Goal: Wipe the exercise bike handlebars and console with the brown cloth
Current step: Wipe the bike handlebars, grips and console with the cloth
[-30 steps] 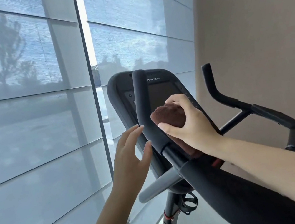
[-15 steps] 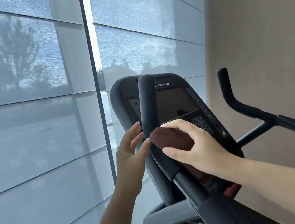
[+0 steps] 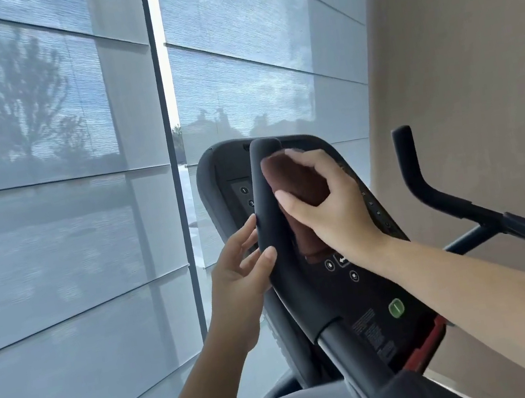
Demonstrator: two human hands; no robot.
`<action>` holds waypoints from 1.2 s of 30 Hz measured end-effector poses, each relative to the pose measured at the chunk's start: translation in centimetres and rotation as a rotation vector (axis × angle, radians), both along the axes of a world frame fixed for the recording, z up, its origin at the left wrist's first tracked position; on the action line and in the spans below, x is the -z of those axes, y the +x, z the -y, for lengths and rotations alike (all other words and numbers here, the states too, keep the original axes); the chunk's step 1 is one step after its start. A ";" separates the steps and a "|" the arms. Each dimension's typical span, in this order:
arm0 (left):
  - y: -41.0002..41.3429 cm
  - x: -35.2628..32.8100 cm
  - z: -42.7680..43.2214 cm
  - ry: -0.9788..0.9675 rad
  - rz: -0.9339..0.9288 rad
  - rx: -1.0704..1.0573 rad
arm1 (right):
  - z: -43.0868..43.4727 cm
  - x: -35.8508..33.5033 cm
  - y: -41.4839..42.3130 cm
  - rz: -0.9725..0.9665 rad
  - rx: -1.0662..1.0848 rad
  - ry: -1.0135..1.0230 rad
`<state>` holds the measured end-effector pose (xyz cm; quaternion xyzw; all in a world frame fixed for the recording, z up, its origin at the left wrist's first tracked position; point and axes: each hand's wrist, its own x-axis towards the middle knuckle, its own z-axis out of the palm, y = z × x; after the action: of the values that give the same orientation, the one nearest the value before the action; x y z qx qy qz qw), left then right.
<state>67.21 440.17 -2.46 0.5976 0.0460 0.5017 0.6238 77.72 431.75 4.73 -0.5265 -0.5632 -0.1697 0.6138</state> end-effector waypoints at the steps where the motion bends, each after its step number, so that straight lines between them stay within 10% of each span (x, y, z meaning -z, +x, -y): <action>1: 0.0 -0.1 -0.2 0.000 0.012 0.010 | 0.6 0.8 0.0 0.038 -0.017 -0.064; 9: 0.5 -1.4 -1.3 0.035 0.047 -0.009 | 5.1 2.1 1.1 0.123 -0.189 -0.611; 16: 0.6 0.2 0.0 0.007 0.022 -0.023 | 1.4 -0.4 0.7 -0.048 0.032 -0.007; 21: 0.4 0.2 0.4 0.039 0.035 -0.041 | -0.6 -2.0 0.3 -0.128 -0.029 0.041; 36: 1.3 0.2 0.8 0.026 0.109 -0.105 | 7.7 2.3 1.5 0.002 -0.224 -0.735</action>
<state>68.54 439.36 -2.71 0.5742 0.0368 0.5660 0.5904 79.25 424.09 2.46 -0.6465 -0.6411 0.1111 0.3984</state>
